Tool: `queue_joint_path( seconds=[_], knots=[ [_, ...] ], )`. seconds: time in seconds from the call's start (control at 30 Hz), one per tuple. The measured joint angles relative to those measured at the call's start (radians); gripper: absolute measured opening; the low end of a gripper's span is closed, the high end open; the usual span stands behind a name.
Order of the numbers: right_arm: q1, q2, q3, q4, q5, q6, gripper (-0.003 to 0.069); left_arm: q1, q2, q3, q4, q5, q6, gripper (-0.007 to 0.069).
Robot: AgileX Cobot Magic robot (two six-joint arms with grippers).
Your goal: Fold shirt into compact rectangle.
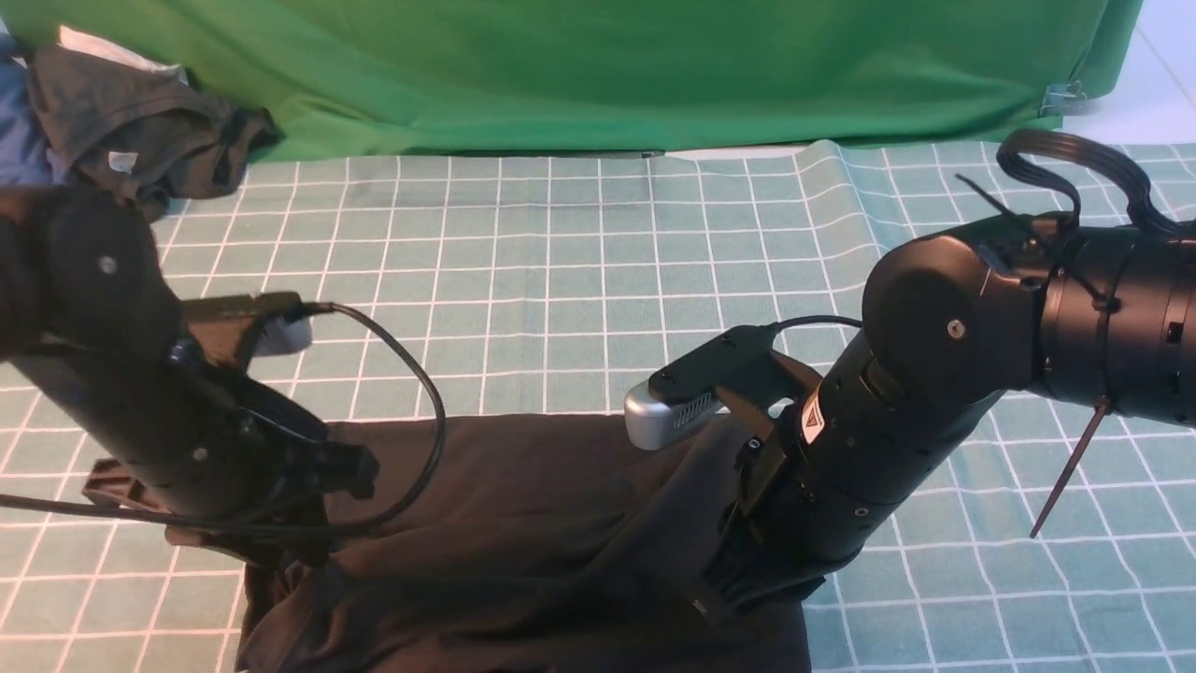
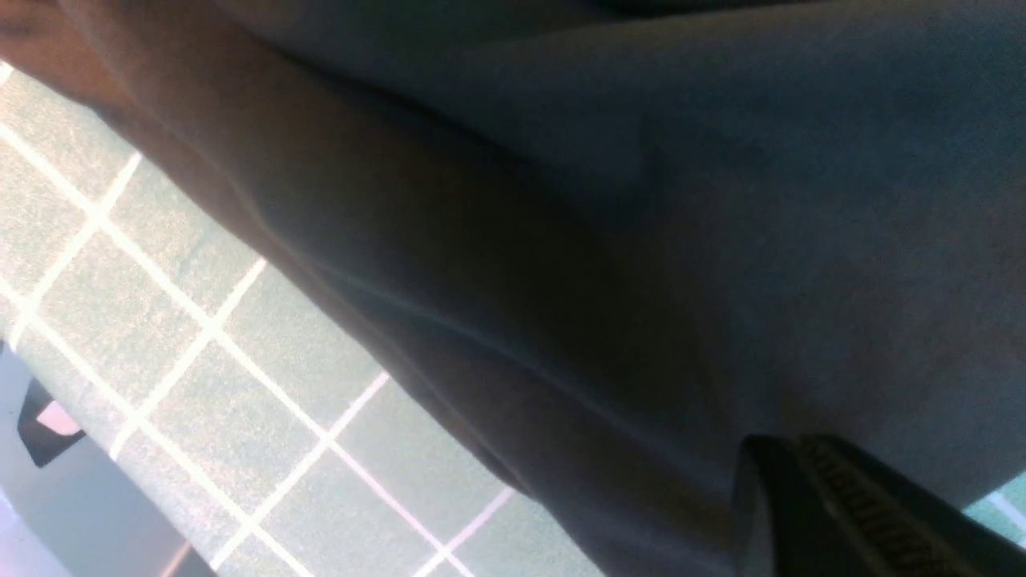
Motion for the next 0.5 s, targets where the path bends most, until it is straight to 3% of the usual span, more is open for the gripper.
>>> queue_joint_path(
  seconds=[0.03,0.13,0.3,0.37,0.47,0.5],
  knots=[
    [0.000,0.000,0.000,0.000,-0.001,0.000,0.0022,0.000,0.000,0.000,0.000,0.000,0.000,0.0255],
    [0.000,0.000,0.000,0.000,-0.005,0.000,0.0022,-0.001,0.048,0.000,-0.001,-0.014,0.000,0.0377],
    [0.000,0.000,0.000,0.001,-0.009,0.000,0.0022,-0.001,0.089,0.000,-0.002,-0.021,0.000,0.0417],
    [0.000,0.000,0.000,0.002,-0.011,0.000,0.0022,-0.001,0.098,0.000,-0.002,-0.021,0.000,0.0400],
    [0.000,0.000,0.000,0.003,-0.012,0.000,0.0022,-0.001,0.114,0.000,-0.002,-0.020,0.000,0.0285],
    [0.000,0.000,0.000,0.003,-0.012,0.000,0.0022,-0.001,0.122,0.000,-0.002,-0.017,0.004,0.0215]
  ],
)
